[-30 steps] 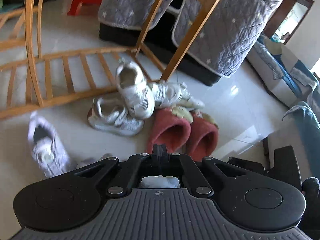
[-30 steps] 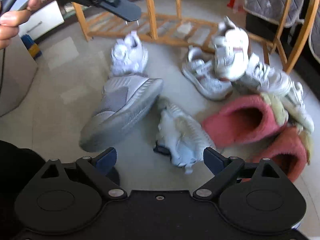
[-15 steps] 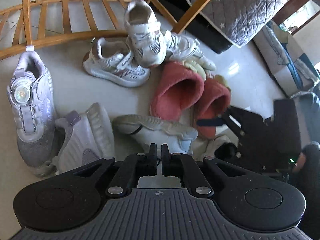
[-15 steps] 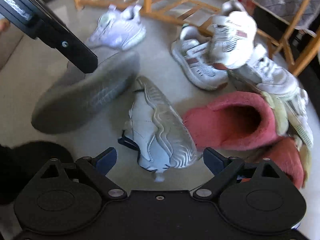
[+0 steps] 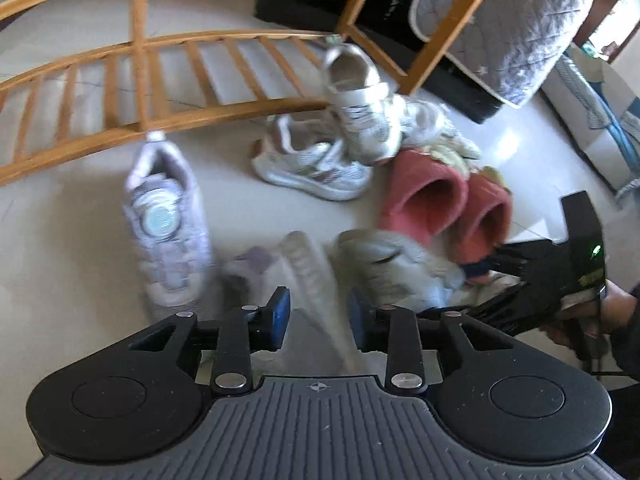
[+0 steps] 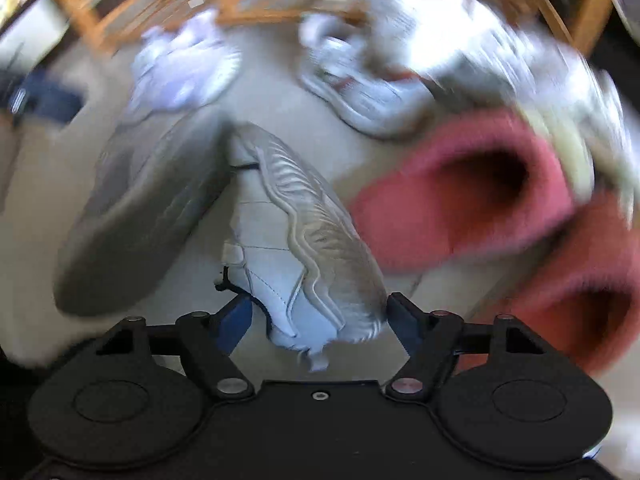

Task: Organize scattered shoes
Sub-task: 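Grasp another grey sneaker with the left gripper and lift it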

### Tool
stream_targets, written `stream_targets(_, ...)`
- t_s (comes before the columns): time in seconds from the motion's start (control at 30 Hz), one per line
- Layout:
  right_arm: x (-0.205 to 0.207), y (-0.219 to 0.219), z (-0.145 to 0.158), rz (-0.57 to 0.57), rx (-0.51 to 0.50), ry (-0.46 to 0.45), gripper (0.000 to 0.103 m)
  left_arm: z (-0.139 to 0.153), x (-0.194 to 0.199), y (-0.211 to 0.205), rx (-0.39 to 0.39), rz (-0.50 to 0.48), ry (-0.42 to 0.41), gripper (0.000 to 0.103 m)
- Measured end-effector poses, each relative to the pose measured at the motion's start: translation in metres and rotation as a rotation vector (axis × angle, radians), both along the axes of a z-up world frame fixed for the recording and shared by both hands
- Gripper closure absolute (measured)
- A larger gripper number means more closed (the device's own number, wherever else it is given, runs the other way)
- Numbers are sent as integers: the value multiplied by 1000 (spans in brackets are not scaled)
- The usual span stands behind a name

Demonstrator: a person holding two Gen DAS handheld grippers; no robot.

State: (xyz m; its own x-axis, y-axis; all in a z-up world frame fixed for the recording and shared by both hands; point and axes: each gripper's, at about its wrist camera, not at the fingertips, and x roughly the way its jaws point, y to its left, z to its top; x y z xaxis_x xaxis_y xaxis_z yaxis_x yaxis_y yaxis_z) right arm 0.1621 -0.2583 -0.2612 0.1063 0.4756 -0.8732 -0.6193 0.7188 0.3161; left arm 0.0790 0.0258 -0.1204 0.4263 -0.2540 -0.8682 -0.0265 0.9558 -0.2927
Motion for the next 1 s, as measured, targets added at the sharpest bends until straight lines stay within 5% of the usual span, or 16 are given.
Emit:
stream_targets(0.17, 14, -34, -22, -255, 96, 279, 41, -20, 1, 6, 24, -42, 27, 56)
stream_targets(0.43, -3, -30, 5, -105, -36, 33, 39, -50, 14, 2, 7, -98, 69, 50)
stream_targets(0.6, -10, -27, 25, -34, -62, -109, 28, -54, 17, -2, 24, -99, 72, 54)
stream_targets(0.8, -12, -9, 43, 32, 29, -160, 24, -39, 17, -7, -41, -120, 41, 61)
stream_targets(1.0, -32, 14, 47, 168, 88, -110, 23, -31, 16, -17, -105, -142, 16, 61)
